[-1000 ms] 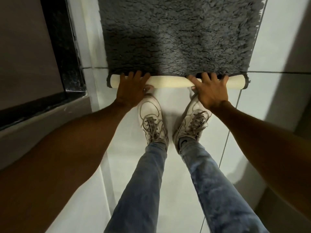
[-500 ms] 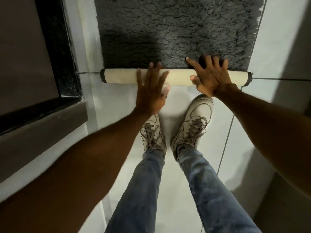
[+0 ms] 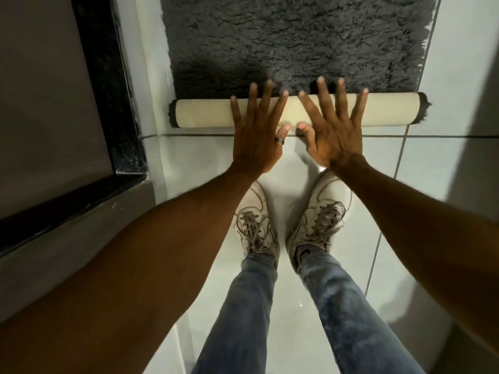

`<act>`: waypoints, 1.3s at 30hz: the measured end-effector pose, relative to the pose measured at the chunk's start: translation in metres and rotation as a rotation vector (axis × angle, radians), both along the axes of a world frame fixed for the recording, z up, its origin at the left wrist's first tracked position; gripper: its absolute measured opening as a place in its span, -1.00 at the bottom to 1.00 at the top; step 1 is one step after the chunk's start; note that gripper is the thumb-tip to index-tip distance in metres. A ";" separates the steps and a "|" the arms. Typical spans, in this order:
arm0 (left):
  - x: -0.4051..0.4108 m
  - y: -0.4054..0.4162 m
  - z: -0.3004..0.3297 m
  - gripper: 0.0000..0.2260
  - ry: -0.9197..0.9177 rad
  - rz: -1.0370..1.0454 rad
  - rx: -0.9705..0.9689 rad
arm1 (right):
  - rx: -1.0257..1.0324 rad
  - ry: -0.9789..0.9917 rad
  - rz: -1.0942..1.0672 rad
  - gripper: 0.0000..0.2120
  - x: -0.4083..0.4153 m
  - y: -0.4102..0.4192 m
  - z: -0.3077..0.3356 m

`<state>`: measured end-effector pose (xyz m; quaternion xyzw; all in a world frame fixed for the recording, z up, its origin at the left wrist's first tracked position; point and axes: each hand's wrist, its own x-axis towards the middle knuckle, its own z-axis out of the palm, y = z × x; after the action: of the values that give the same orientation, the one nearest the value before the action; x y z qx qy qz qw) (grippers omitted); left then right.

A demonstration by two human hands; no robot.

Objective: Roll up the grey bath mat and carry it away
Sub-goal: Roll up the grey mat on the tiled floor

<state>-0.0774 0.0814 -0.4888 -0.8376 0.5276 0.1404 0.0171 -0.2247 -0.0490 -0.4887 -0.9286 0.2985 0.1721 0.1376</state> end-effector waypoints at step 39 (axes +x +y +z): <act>-0.009 -0.010 0.008 -0.46 0.095 0.021 -0.084 | 0.071 0.068 -0.033 -0.40 -0.031 0.013 0.033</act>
<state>-0.0866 0.0718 -0.4804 -0.8354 0.5244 0.1580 -0.0449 -0.2562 -0.0357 -0.4556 -0.9118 0.3118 0.2119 0.1628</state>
